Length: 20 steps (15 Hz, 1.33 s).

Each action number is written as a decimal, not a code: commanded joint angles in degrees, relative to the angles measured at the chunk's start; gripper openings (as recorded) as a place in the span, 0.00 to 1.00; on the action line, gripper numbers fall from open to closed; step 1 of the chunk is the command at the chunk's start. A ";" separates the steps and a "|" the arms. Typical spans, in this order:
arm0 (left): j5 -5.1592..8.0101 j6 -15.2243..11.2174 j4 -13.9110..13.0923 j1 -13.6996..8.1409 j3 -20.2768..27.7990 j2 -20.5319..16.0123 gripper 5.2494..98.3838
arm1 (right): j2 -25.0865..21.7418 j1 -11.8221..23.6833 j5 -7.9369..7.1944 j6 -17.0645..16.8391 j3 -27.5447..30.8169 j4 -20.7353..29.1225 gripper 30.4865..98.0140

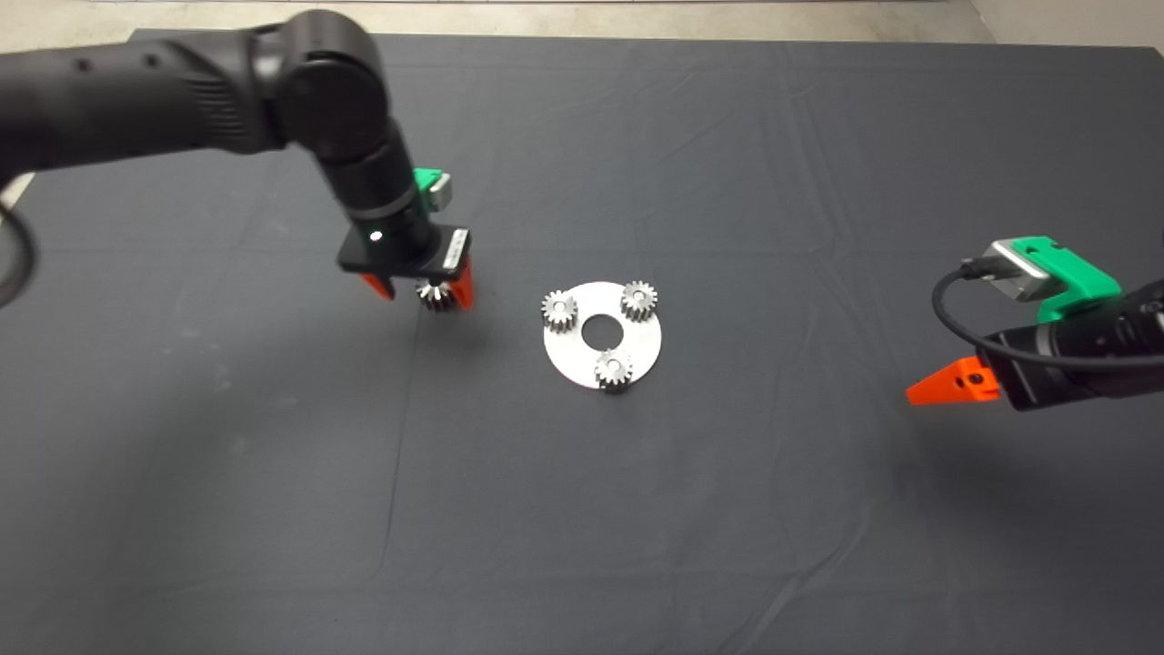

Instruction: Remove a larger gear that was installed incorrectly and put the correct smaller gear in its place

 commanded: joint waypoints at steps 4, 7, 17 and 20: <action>-1.42 -24.09 -0.21 -8.23 33.06 -9.43 0.74 | 12.60 3.32 0.48 14.04 6.15 1.86 1.00; -1.77 -30.26 -0.13 -8.59 37.46 -9.34 0.74 | 22.21 3.32 0.62 20.46 5.97 1.77 1.00; -3.09 -32.14 -0.04 -8.59 39.16 -9.60 0.74 | 27.37 3.32 2.20 23.65 5.90 1.51 1.00; -3.00 -32.14 0.05 -8.50 39.16 -9.69 0.74 | 27.38 3.32 2.38 23.66 5.97 1.51 1.00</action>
